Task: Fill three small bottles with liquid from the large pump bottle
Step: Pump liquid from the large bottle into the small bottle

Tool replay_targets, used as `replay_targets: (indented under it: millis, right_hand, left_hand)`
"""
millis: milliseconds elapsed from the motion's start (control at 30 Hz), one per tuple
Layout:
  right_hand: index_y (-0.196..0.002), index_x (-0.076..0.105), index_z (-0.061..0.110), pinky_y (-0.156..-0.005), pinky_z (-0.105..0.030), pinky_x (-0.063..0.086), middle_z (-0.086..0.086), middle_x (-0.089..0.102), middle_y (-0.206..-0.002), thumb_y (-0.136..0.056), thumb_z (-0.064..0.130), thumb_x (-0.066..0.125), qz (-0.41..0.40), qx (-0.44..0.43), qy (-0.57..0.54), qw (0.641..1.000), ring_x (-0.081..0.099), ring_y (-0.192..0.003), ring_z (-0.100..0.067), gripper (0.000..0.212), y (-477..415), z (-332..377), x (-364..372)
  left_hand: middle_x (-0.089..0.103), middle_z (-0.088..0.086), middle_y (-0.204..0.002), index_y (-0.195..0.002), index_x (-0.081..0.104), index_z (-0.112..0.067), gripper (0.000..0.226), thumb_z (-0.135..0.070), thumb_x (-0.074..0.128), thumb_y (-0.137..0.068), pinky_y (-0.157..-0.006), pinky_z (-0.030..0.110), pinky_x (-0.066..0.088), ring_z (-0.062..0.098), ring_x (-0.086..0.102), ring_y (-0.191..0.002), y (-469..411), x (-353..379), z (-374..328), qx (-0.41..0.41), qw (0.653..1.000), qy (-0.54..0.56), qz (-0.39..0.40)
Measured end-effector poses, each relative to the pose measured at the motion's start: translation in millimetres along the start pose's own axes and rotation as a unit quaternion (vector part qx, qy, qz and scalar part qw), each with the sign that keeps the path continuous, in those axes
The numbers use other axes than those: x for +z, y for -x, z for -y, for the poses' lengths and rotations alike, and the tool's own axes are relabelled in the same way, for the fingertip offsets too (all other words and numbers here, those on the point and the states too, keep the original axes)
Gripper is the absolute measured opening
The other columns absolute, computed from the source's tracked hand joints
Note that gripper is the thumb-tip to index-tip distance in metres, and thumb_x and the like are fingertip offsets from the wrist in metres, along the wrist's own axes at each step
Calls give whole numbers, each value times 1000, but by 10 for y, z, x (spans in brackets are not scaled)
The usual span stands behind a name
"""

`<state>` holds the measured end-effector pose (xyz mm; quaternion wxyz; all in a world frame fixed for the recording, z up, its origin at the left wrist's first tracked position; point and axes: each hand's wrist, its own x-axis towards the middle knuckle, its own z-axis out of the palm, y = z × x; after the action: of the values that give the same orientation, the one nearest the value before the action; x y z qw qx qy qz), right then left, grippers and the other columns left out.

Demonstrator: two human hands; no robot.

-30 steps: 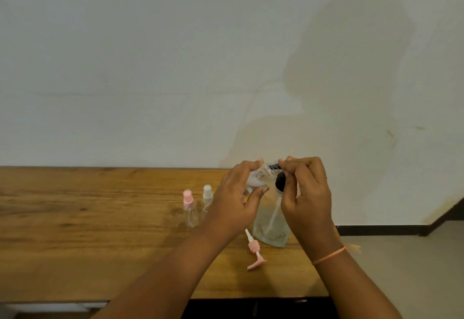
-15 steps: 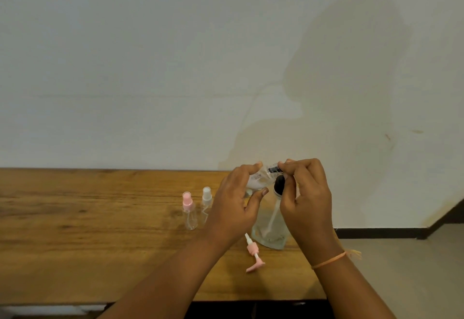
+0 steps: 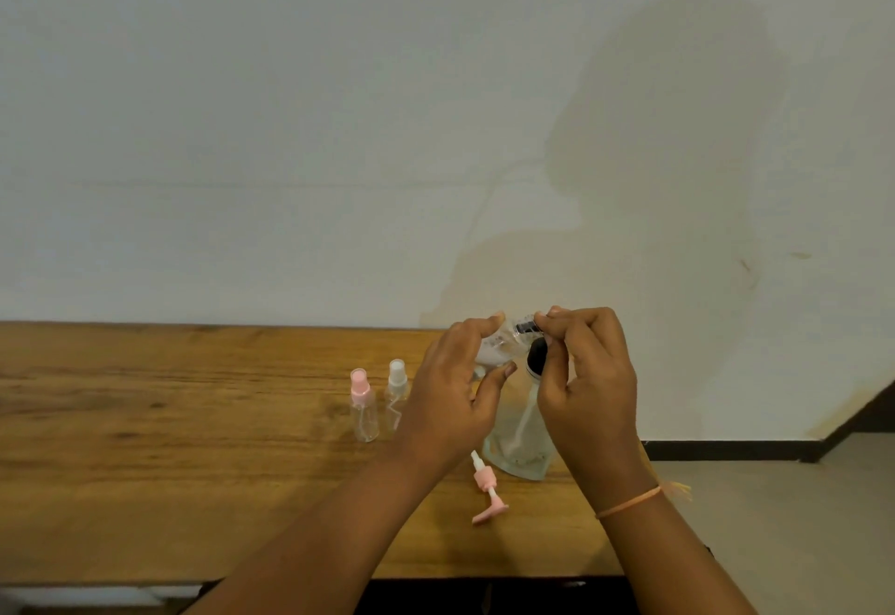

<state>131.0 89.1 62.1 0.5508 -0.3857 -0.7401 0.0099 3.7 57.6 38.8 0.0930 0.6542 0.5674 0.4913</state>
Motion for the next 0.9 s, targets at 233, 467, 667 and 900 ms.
replay_targets:
  millis: [233, 467, 667, 900]
  right_hand:
    - [-97, 66, -2, -86, -2, 39, -8, 55, -93, -82, -6, 56, 0, 4, -6, 1000, 53, -93, -11, 18, 14, -2, 6]
    - [-96, 64, -1, -82, -11, 44, -8, 53, -94, -75, -16, 64, 10, 14, 5, 1000, 53, -90, -12, 26, 56, -21, 53]
    - [-95, 66, -2, -79, -1, 41, -9, 55, -92, -76, -14, 64, 14, -5, 10, 1000, 51, -89, -11, 23, -11, -8, -27]
    - [-98, 64, -3, -80, -14, 43, -12, 54, -94, -76, -15, 64, 23, -2, 13, 1000, 53, -88, -15, 25, 45, -48, 51]
  left_hand:
    - [40, -29, -110, -119, 31, -46, 46, -25, 59, -90, -81, 3, 34, -8, 42, -106, -1, -20, -12, -8, 1000, 6, 11]
    - [42, -19, -118, -123, 30, -47, 47, -27, 58, -91, -86, 27, 51, 1, 45, -112, 66, 60, 28, -13, 1000, 13, 7]
    - [35, -37, -110, -114, 31, -54, 48, -25, 60, -90, -82, 3, 36, -14, 38, -108, 4, -25, -4, 1, 1000, 18, 7]
    - [42, -21, -116, -116, 30, -52, 47, -24, 59, -90, -80, 7, 41, 0, 46, -108, 43, 30, 52, -33, 999, 34, 23]
